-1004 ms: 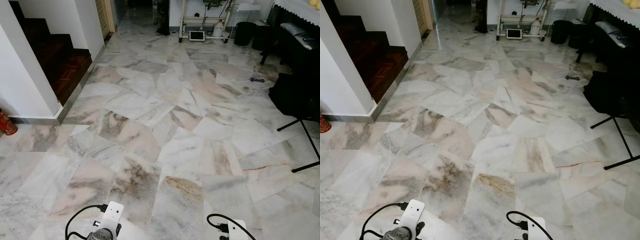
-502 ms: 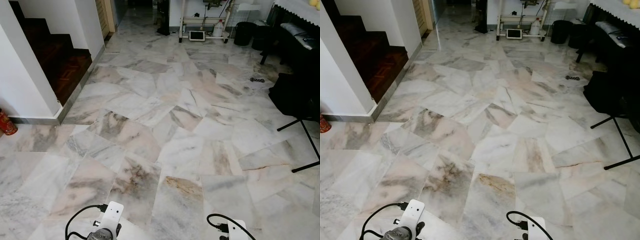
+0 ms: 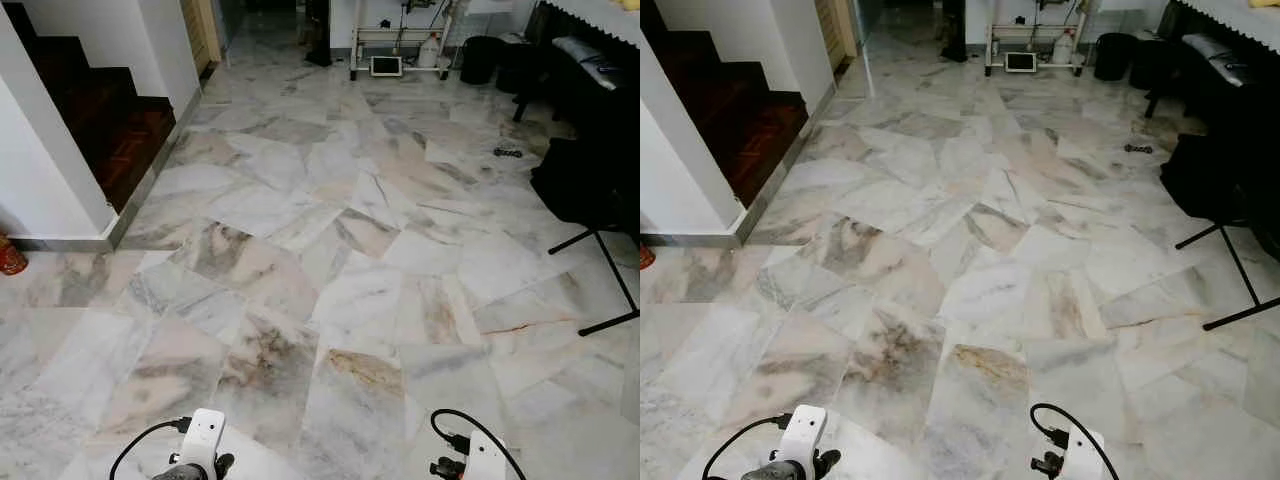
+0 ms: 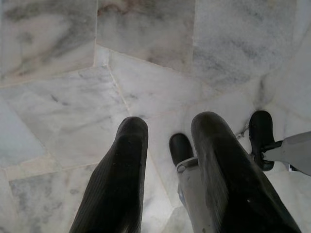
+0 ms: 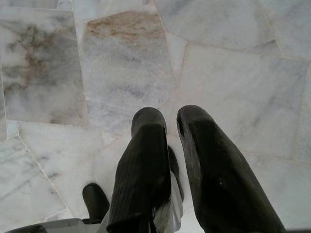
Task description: Setting the table
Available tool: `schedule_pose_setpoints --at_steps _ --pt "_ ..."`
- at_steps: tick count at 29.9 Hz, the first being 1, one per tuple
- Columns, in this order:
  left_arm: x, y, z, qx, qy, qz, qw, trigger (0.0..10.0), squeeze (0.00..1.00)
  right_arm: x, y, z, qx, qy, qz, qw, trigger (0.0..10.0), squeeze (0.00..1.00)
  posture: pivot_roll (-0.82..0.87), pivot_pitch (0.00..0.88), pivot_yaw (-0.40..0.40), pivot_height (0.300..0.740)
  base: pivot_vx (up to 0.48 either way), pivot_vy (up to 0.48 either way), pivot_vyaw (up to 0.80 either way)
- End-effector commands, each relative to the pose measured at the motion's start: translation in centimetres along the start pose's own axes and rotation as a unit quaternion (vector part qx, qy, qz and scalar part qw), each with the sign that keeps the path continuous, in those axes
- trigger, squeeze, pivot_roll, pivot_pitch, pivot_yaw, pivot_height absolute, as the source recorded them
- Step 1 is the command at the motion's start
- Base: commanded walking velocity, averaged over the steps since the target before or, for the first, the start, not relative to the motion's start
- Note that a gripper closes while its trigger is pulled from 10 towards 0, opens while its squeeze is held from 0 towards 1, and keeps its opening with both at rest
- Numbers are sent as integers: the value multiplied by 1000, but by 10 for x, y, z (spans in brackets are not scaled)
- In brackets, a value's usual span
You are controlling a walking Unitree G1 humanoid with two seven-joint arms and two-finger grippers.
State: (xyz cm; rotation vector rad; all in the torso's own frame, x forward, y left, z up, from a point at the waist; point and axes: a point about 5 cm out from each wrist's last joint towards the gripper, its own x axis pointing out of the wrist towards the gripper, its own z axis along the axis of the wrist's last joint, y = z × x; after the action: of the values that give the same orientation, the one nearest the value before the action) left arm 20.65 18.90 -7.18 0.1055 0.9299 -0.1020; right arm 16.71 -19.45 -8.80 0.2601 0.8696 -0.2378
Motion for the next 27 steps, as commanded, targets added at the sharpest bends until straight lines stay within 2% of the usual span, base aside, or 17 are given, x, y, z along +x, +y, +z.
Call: schedule_pose_setpoints --at_steps 1,7,12,21,27 --pt "-1 1 -3 -10 3 1 1000 10000 0 -1 -2 -1 2 -2 -2 1000 10000 0 -28 0 -8 740 0 0 0" --pt "0 0 -2 -24 -2 2 1000 10000 0 -1 -7 2 1 -3 -8 1000 10000 0 -29 0 -14 740 0 0 -99" --pt "-1 0 -3 -24 -3 6 1000 10000 0 0 -8 6 -6 -5 -10 1000 10000 0 -30 0 -15 740 0 0 -753" --pt "-1 4 -1 -51 -18 14 998 10000 0 1 -3 4 -12 2 -6 1000 10000 0 -24 0 -14 740 0 0 -744" --pt "-1 6 2 -28 -24 27 999 10000 0 1 -3 3 -11 4 -8 1000 10000 0 -29 0 -9 740 0 0 -740"
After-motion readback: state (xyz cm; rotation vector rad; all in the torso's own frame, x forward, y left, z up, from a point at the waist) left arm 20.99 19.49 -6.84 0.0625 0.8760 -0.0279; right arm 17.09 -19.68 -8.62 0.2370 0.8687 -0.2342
